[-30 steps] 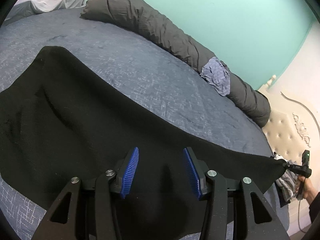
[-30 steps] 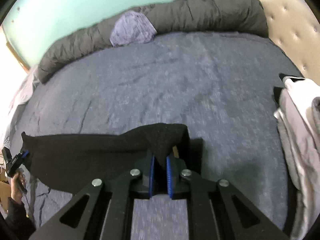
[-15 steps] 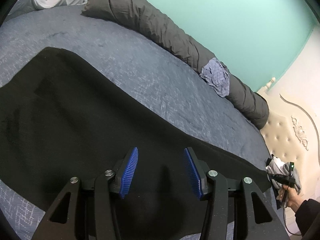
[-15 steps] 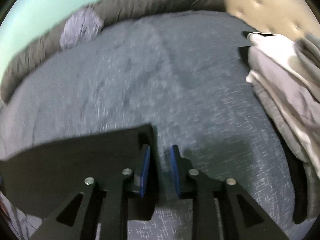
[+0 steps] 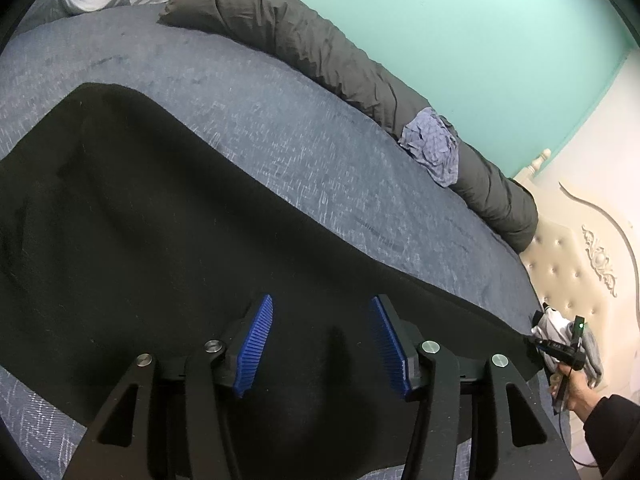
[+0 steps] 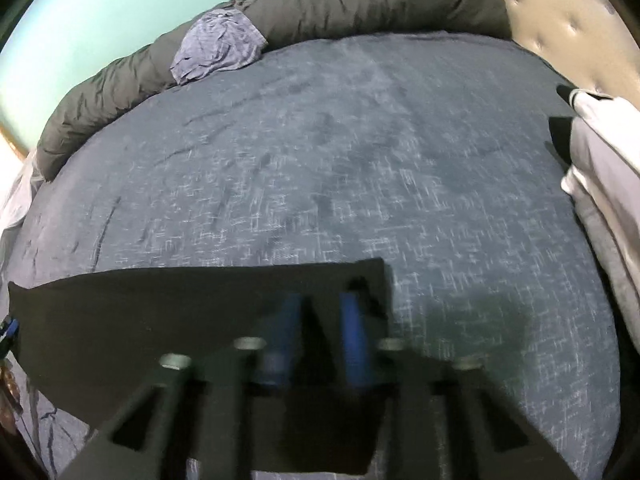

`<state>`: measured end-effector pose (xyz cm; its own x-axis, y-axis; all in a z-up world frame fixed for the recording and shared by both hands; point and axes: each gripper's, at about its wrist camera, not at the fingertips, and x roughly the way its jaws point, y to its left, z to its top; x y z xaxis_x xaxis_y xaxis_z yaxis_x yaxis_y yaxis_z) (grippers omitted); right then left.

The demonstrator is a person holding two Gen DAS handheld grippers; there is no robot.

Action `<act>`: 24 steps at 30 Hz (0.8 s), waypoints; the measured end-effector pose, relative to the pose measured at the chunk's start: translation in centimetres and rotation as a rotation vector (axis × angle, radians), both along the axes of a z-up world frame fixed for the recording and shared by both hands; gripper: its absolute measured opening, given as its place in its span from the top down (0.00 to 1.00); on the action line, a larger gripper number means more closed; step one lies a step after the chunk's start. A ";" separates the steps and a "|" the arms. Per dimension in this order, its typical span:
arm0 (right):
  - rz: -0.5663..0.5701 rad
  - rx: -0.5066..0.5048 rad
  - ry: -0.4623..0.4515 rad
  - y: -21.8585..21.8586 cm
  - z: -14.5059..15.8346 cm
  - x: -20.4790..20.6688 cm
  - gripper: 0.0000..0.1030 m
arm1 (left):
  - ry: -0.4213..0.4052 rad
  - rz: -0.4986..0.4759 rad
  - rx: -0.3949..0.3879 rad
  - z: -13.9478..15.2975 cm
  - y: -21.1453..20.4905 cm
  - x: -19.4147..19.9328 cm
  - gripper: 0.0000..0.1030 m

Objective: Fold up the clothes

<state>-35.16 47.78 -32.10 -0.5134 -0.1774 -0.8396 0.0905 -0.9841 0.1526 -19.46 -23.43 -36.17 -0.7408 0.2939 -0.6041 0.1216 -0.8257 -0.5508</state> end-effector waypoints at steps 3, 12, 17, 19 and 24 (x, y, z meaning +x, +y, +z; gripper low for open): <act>-0.006 0.008 0.051 0.0 0.9 0.3 0.94 | -0.002 -0.001 0.000 -0.1 0.0 0.0 0.45; -0.133 0.039 0.158 1.7 2.4 -0.1 0.97 | -0.001 0.008 -0.004 -0.2 -0.1 0.4 0.45; -0.164 0.040 0.124 1.7 0.8 -0.9 0.99 | -0.006 0.006 -0.004 -0.4 -0.2 0.3 0.45; -0.168 0.025 0.136 1.7 0.6 -0.5 0.99 | -0.009 0.008 0.002 -0.5 -0.3 0.2 0.45; -0.146 -0.009 0.163 0.4 1.2 1.4 0.98 | -0.011 -0.002 -0.016 -0.3 0.0 0.2 0.45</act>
<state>-33.74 48.17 -30.87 -0.6631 -0.0987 -0.7420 -0.0282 -0.9873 0.1566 -19.21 -23.41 -36.42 -0.7336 0.2858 -0.6165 0.1256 -0.8346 -0.5363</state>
